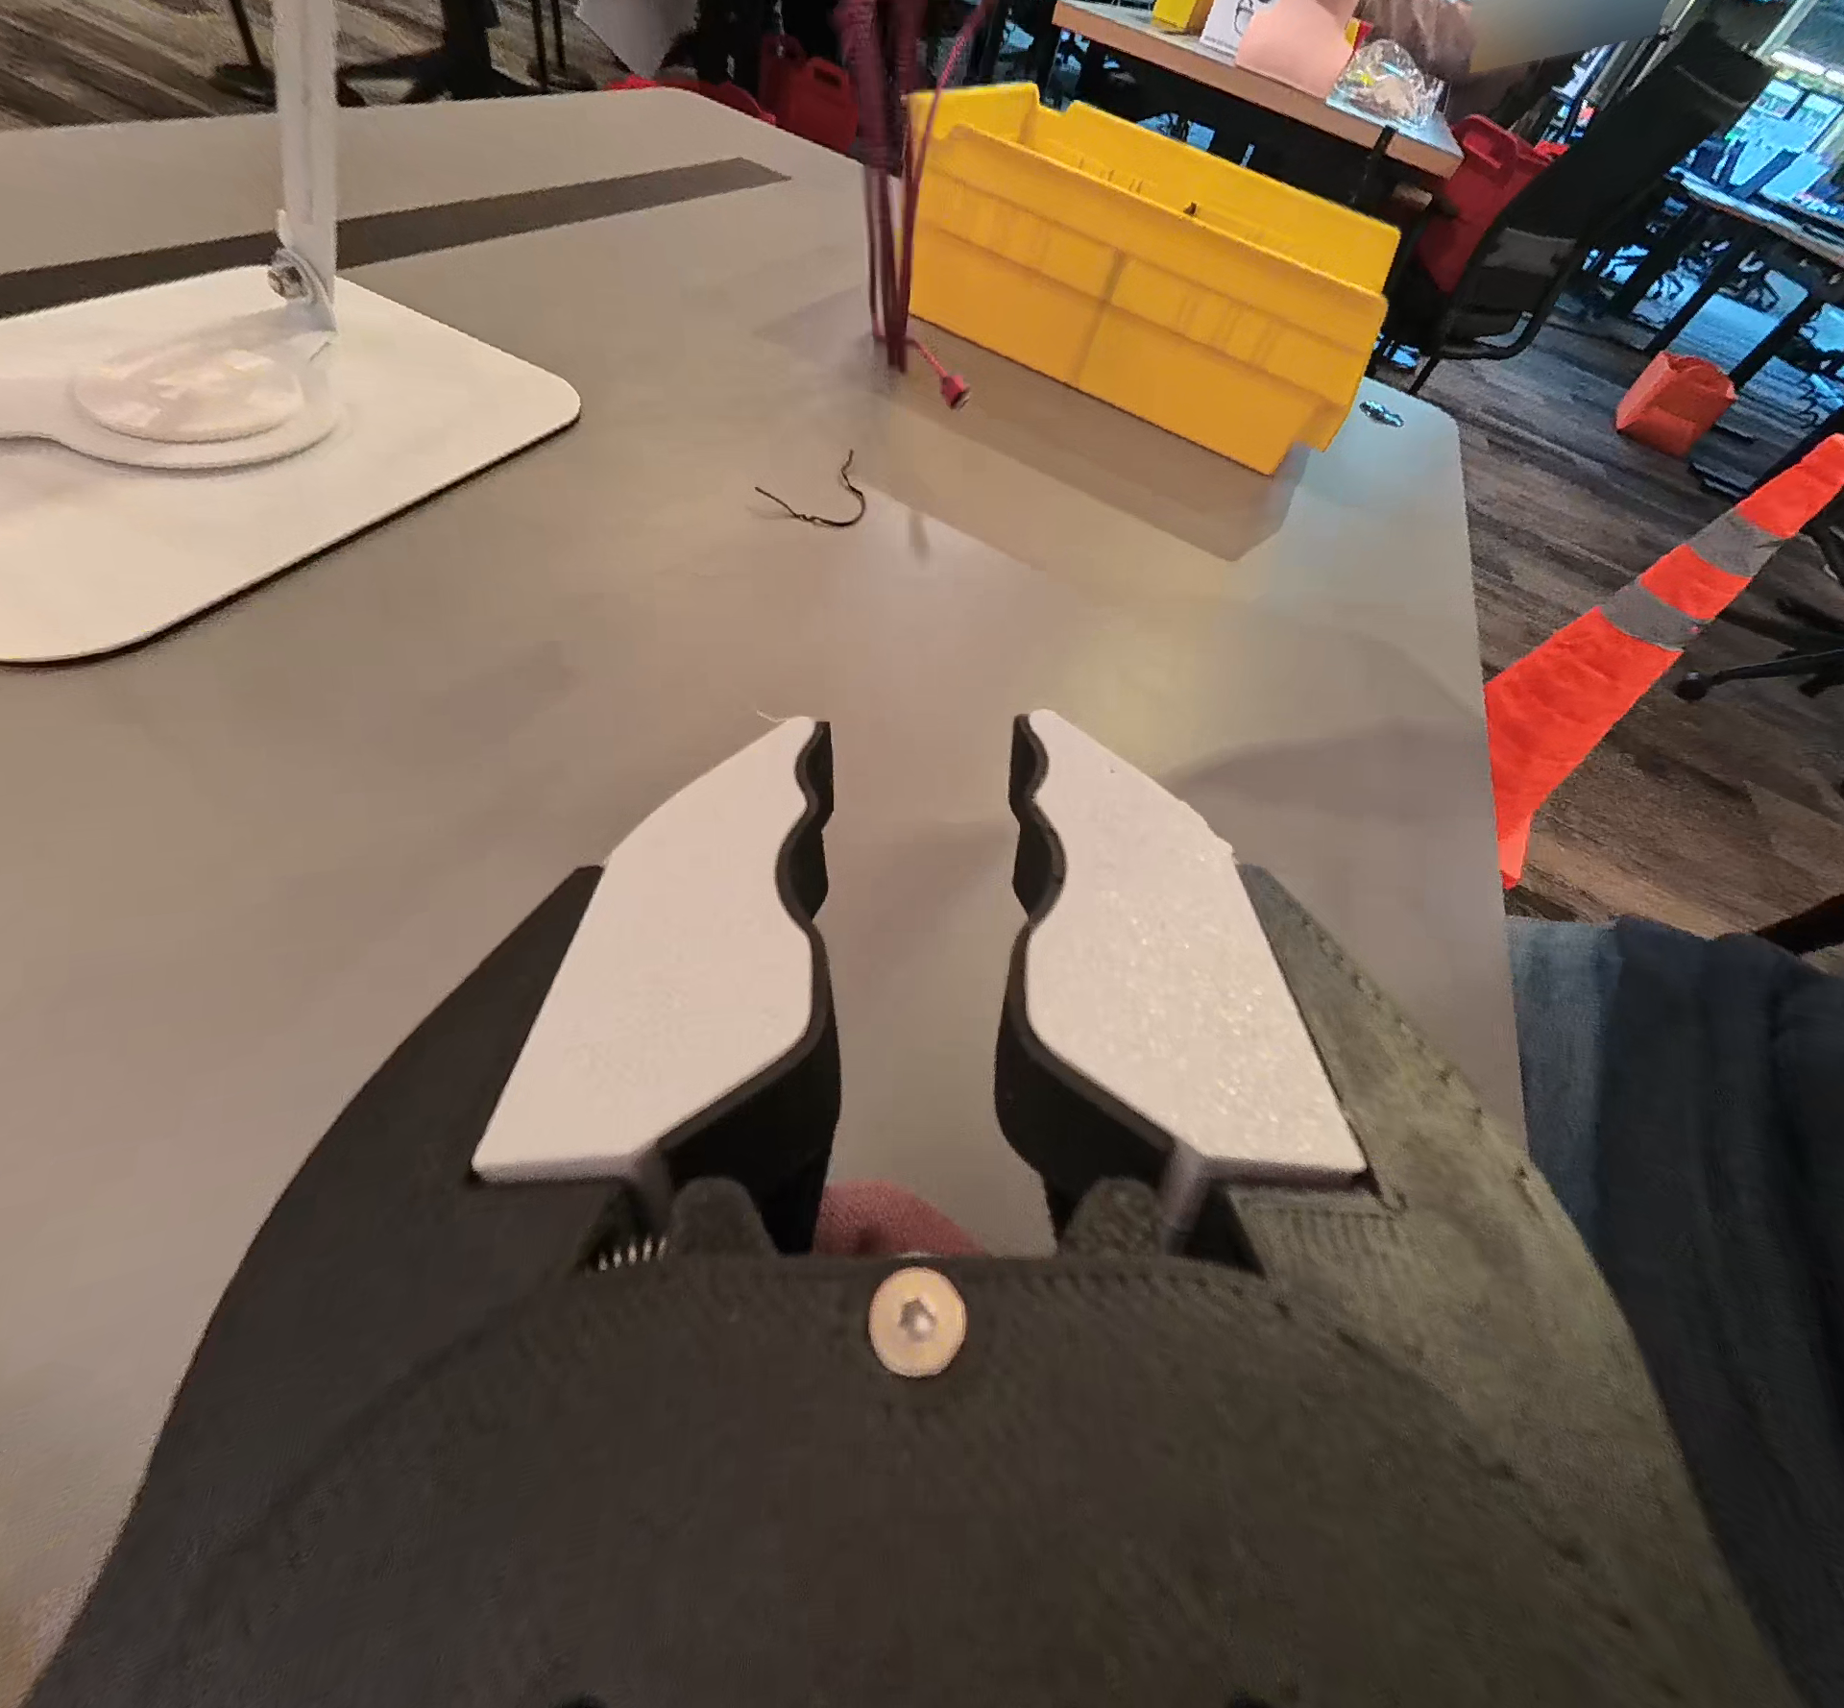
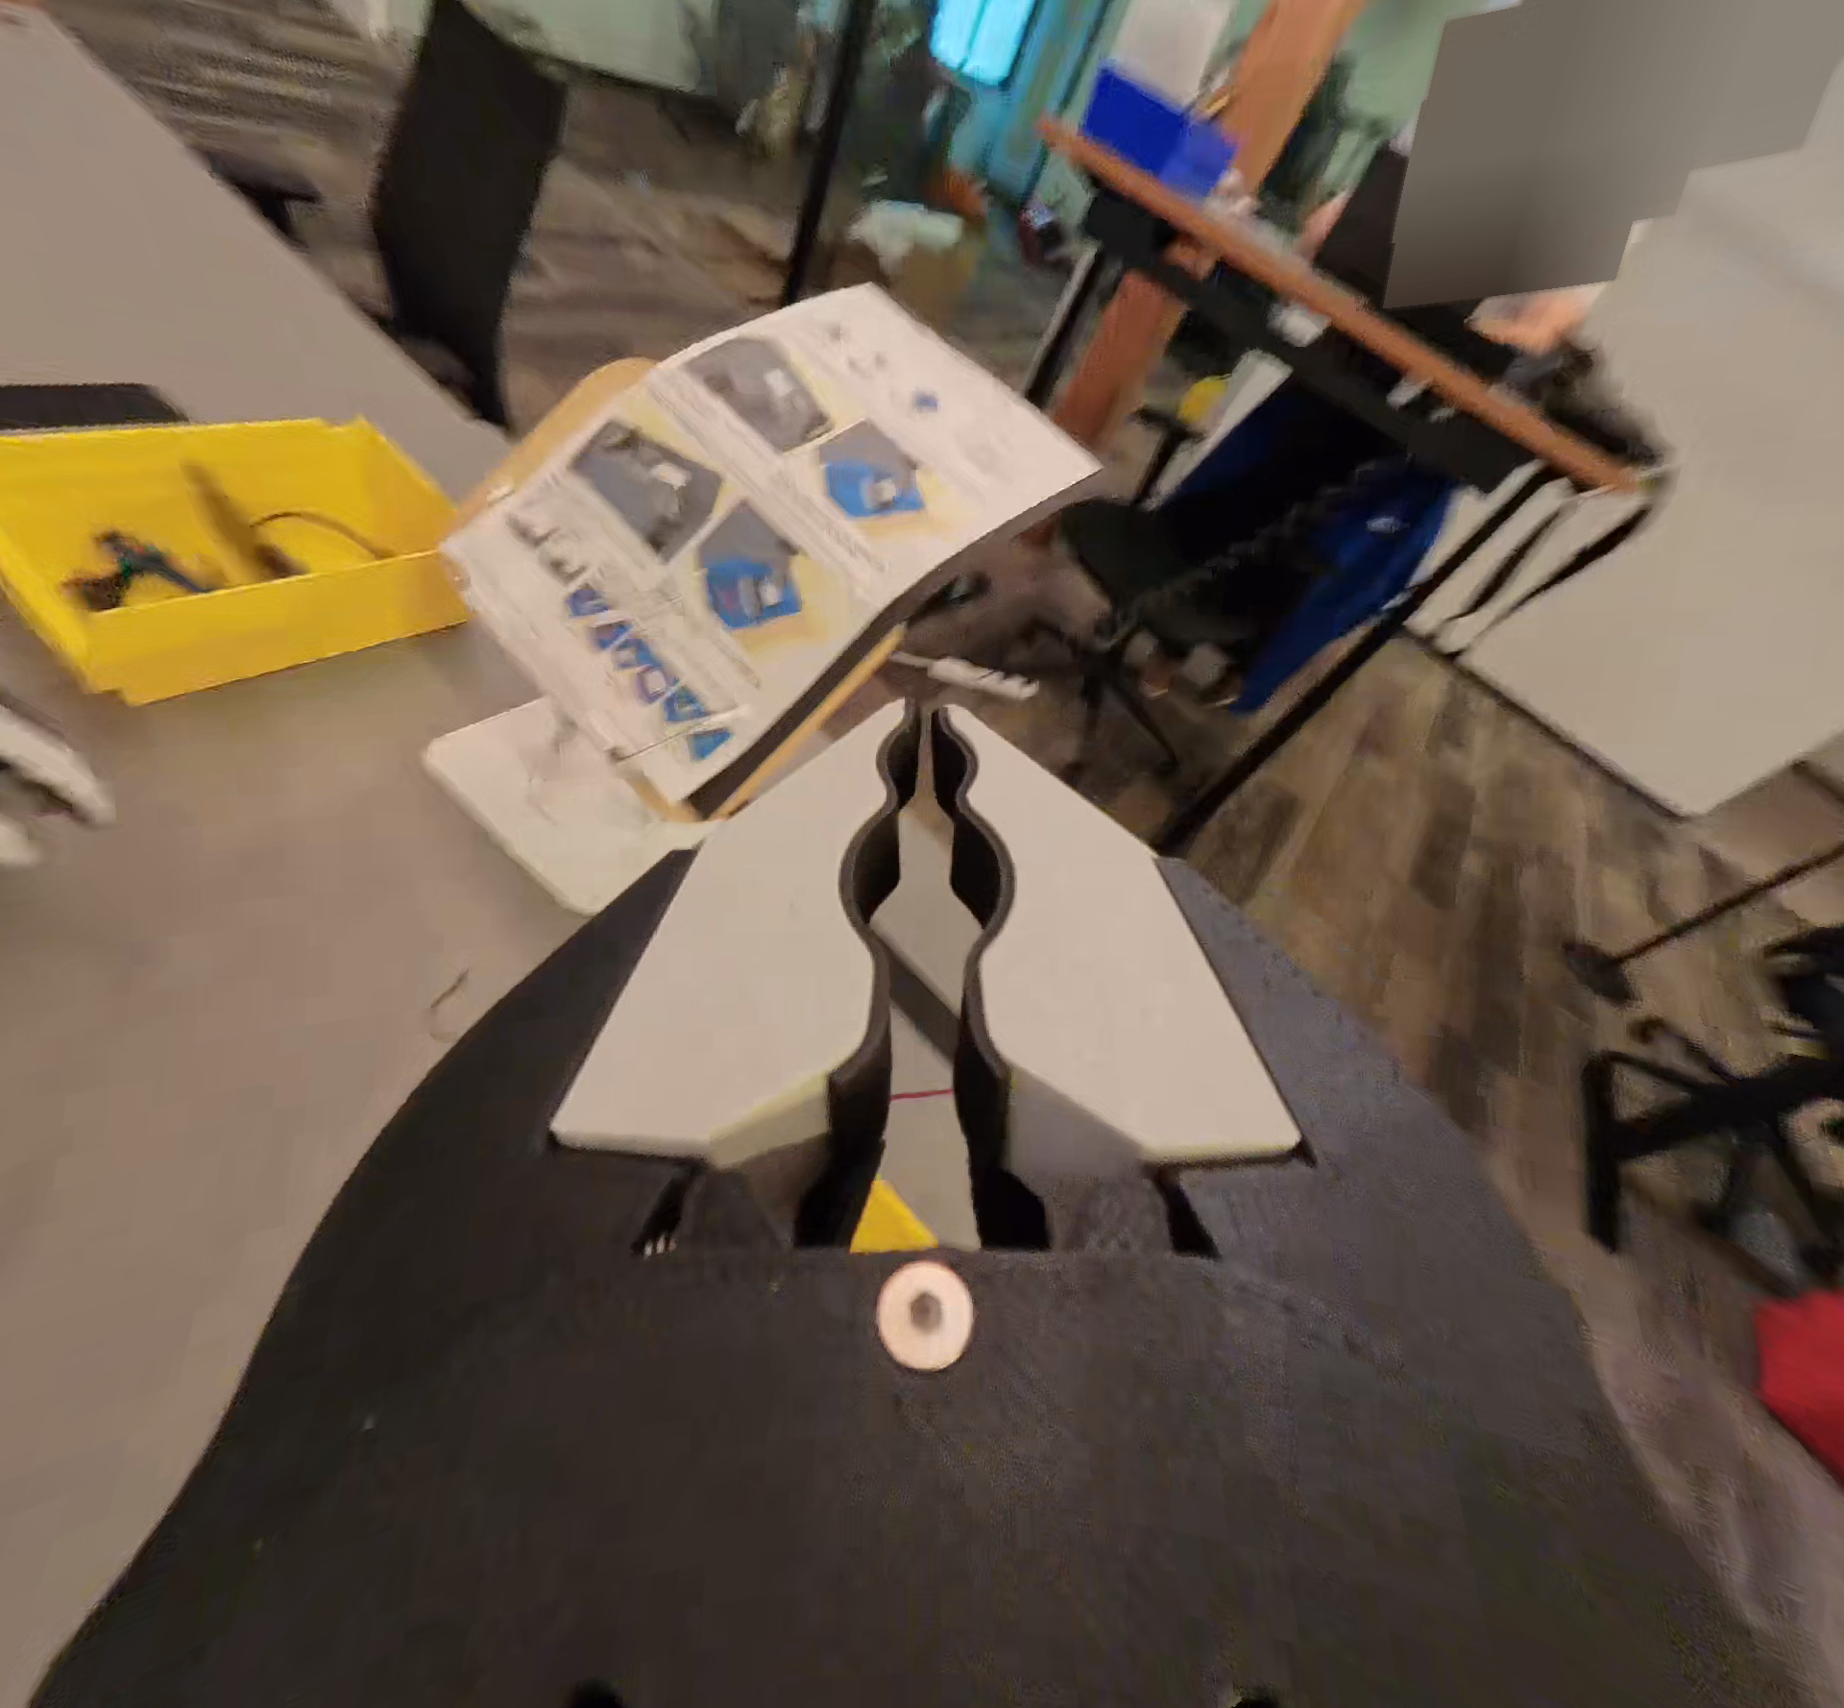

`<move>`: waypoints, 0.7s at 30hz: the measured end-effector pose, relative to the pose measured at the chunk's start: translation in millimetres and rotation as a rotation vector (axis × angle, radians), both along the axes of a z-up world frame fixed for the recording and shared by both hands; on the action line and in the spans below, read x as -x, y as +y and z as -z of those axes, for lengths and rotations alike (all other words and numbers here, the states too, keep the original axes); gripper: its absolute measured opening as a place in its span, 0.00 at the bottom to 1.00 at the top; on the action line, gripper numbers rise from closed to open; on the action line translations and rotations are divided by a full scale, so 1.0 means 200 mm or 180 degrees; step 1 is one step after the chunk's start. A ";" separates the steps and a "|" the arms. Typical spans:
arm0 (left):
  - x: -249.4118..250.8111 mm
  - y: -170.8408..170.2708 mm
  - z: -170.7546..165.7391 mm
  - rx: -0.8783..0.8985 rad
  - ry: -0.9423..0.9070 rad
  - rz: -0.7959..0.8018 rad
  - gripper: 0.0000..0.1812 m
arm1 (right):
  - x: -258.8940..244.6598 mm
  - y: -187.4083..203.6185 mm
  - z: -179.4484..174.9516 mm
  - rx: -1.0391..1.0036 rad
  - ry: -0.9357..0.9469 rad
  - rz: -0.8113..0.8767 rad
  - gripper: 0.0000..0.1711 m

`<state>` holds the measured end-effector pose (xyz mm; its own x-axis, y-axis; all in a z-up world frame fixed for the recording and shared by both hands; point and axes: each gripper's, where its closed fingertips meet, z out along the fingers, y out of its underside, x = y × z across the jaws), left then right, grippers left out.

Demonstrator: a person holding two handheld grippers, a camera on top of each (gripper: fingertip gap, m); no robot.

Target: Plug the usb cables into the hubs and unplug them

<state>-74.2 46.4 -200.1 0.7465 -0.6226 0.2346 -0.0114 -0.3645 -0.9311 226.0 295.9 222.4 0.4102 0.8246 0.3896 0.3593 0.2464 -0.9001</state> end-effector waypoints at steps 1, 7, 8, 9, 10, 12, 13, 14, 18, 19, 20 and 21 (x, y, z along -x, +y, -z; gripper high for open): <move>-0.01 0.00 0.01 0.0017 0.0013 0.0027 0.18 | 0.02 -0.01 0.05 0.0143 -0.0082 -0.0077 0.02; -0.08 -0.02 0.09 0.0112 0.0093 0.0190 0.19 | 0.22 0.00 0.80 0.0631 -0.0913 -0.0193 0.17; -0.08 -0.02 0.10 0.0136 0.0103 0.0224 0.19 | 0.27 0.04 0.96 0.0742 -0.1041 -0.0198 0.21; -0.09 -0.02 0.09 0.0121 0.0107 0.0235 0.19 | 0.30 0.10 1.13 0.0843 -0.1204 -0.0138 0.24; -0.10 -0.02 0.10 0.0131 0.0113 0.0253 0.19 | 0.33 0.16 1.29 0.0964 -0.1383 -0.0079 0.28; -0.12 -0.04 0.10 0.0184 0.0182 0.0339 0.20 | 0.37 0.27 1.53 0.1154 -0.1651 0.0008 0.36; -0.13 -0.05 0.11 0.0164 0.0242 0.0370 0.20 | 0.38 0.34 1.61 0.1172 -0.1771 0.0096 0.38; -0.13 -0.06 0.12 0.0164 0.0288 0.0390 0.20 | 0.36 0.43 1.67 0.1150 -0.1868 0.0199 0.40; -0.12 -0.05 0.13 0.0248 0.0201 0.0392 0.20 | 0.20 0.82 1.81 0.1340 -0.2172 0.0576 0.47; -0.12 -0.04 0.13 0.0278 0.0170 0.0389 0.20 | 0.14 0.92 1.85 0.1355 -0.2246 0.0669 0.47; -0.12 -0.04 0.14 0.0333 0.0148 0.0403 0.20 | 0.09 1.01 1.88 0.1397 -0.2292 0.0742 0.47; -0.12 -0.04 0.15 0.0378 0.0125 0.0420 0.20 | 0.05 1.10 1.92 0.1452 -0.2309 0.0792 0.47</move>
<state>-50.7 39.1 -229.3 0.6701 -0.6855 0.2846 -0.1021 -0.4649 -0.8795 216.6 515.3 -160.9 0.3780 0.8829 0.2787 0.8741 -0.2412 -0.4217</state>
